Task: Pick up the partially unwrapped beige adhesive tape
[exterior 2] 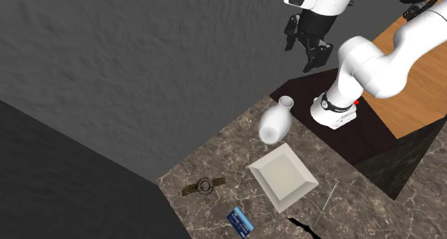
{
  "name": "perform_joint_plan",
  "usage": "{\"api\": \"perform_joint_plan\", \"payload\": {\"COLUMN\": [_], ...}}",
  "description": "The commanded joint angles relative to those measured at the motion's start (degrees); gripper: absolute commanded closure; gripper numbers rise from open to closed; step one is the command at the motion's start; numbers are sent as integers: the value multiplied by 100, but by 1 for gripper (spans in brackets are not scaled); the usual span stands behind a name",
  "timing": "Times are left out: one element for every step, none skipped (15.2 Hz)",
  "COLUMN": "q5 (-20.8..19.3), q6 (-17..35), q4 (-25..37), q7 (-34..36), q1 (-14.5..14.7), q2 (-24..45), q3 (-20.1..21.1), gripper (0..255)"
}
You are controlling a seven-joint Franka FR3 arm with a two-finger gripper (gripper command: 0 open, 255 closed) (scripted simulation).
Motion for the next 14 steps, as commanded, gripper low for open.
{"api": "perform_joint_plan", "payload": {"q5": [0,36,71,103,132,159,184,205,224,239,251,259,265,266], "q6": [0,164,326,485,643,797,949,1097,1241,1381,1517,1648,1774,1894], "q4": [0,-11,-15,-11,1,20,48,83,126,176,234,300,373,453], "q7": [0,57,113,169,223,278,330,383,436,488,541,594,647,700], "q1": [0,31,61,91,120,148,173,199,223,247,269,291,310,329], "q2": [0,155,316,483,655,831,1012,1198,1387,1580,1776,1974,2176,2379], "q3": [0,53,107,159,211,262,314,365,414,463,512,559,607,654], "gripper": [0,0,0,0,0,0,0,0,0,0,0,0,0,0]}}
